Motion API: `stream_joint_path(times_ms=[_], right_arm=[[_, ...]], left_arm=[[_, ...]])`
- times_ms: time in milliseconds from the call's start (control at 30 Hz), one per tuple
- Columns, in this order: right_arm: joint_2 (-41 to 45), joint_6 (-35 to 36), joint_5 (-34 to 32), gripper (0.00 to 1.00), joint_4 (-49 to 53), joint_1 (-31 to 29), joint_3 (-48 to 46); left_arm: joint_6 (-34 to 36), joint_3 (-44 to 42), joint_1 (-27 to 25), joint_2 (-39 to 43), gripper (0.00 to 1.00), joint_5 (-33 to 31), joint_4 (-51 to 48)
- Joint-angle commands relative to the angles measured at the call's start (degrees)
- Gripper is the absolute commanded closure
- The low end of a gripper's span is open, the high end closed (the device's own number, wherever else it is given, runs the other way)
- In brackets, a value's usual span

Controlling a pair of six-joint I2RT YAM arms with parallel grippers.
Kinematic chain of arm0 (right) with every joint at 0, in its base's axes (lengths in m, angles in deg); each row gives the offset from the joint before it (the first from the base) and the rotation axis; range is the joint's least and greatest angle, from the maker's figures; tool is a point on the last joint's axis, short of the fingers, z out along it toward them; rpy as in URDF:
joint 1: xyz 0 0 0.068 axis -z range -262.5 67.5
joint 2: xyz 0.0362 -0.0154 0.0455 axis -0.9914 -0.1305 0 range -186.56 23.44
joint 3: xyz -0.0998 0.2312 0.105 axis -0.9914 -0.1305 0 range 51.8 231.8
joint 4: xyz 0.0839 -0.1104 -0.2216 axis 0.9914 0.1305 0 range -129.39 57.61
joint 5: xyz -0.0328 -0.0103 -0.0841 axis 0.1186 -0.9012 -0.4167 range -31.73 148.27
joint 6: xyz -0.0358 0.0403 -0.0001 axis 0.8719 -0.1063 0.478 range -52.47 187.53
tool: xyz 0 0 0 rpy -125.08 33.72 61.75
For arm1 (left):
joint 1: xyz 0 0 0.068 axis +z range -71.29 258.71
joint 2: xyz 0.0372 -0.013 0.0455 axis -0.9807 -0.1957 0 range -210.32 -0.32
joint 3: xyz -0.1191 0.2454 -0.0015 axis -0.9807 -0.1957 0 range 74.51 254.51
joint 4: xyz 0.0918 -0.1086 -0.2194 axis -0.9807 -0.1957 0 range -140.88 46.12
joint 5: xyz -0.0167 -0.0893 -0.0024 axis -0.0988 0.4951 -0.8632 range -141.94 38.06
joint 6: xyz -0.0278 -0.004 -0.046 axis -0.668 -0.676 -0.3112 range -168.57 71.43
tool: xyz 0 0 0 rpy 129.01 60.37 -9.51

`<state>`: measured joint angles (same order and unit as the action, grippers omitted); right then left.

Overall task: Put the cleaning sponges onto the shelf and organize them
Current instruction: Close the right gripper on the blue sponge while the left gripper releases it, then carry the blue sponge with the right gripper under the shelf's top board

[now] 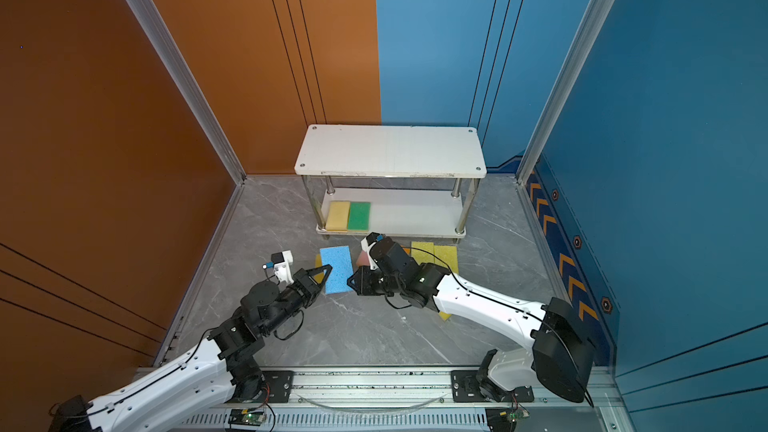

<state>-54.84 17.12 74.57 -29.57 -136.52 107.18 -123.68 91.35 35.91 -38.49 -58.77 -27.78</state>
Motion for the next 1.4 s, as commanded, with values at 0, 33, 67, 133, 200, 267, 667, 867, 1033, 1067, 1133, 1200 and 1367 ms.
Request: stream_joint_path(times_ms=[0, 33, 67, 133, 200, 267, 667, 867, 1033, 1067, 1133, 1200, 1367], right_arm=[[-0.6, -0.2, 1.0, 0.91, -1.8, -0.1, 0.3], [-0.6, -0.2, 1.0, 0.94, -1.8, -0.1, 0.3], [-0.6, -0.2, 0.9, 0.98, -1.7, -0.1, 0.3], [-0.5, -0.3, 0.8, 1.0, -1.6, -0.1, 0.3], [-0.4, -0.2, 0.4, 1.0, -1.5, 0.0, 0.2], [-0.1, -0.2, 0.1, 1.0, -1.4, 0.1, 0.0], [7.2, 2.1, -2.8, 1.0, 3.0, 8.6, -3.6], [8.4, 5.0, -3.8, 1.0, 5.1, 18.7, -3.6], [3.4, 8.0, -5.4, 1.0, 5.1, 23.6, 0.0], [1.8, 8.5, -5.6, 1.0, 5.1, 24.4, 1.1], [-1.5, 9.7, -6.0, 1.0, 5.1, 25.4, 3.3], [-4.9, 10.9, -6.0, 1.0, 5.1, 26.2, 5.9], [-12.7, 12.4, -5.2, 1.0, 5.1, 27.3, 11.5]], left_arm=[[-0.3, 1.7, 0.3, 0.5, 0.97, 1.2, 0.9], [-0.2, 1.7, 0.3, 0.5, 0.97, 1.2, 0.9], [-0.2, 1.7, 0.3, 0.5, 0.97, 1.2, 0.9], [-0.2, 1.7, 0.3, 0.5, 0.97, 1.2, 0.9], [-0.1, 1.7, 0.4, 0.5, 0.97, 1.2, 0.9], [0.0, 1.6, 0.4, 0.5, 0.94, 1.2, 0.9], [7.2, 6.3, 5.0, 7.3, 0.29, 4.5, -16.1], [13.4, 10.6, 8.2, 12.5, 0.25, 7.5, -31.0], [15.4, 10.9, 10.0, 13.9, 0.24, 11.2, -35.0], [15.6, 10.8, 10.1, 14.0, 0.24, 11.8, -35.5], [15.8, 10.6, 10.5, 14.2, 0.24, 12.7, -36.2], [16.0, 10.3, 10.9, 14.4, 0.24, 13.3, -36.8], [16.1, 9.6, 12.4, 15.3, 0.23, 15.0, -37.6]])
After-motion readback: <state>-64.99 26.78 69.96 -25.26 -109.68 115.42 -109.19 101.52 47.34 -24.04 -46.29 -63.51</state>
